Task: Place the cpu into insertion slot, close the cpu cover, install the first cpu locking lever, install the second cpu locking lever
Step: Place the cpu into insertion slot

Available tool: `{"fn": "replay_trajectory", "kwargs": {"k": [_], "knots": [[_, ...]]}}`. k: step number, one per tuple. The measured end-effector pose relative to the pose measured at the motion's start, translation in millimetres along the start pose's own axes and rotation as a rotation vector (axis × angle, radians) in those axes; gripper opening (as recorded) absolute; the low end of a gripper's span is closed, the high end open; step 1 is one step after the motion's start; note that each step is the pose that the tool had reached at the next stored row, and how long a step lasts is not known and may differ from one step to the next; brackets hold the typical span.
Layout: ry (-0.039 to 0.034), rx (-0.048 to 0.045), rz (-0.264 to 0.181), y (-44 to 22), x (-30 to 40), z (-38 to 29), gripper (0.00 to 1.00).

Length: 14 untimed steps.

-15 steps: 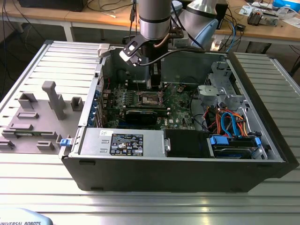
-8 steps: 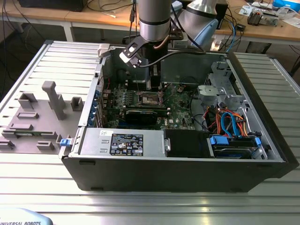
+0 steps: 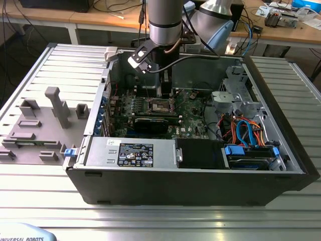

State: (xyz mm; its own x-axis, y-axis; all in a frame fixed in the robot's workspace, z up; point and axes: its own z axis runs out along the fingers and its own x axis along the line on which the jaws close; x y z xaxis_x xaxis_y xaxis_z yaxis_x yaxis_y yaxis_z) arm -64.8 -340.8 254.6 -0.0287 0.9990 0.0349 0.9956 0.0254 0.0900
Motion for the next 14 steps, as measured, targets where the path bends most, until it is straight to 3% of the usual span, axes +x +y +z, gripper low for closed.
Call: {"fn": "replay_trajectory", "kwargs": {"k": [6, 12, 14], "knots": [[-0.0004, 0.0002, 0.000, -3.2, -0.4, 13.2, 0.54], [-0.0193, 0.0007, -0.001, -5.7, -0.6, 22.1, 0.54], [-0.0222, 0.0008, -0.001, -6.1, -0.8, 26.5, 0.54]]}}
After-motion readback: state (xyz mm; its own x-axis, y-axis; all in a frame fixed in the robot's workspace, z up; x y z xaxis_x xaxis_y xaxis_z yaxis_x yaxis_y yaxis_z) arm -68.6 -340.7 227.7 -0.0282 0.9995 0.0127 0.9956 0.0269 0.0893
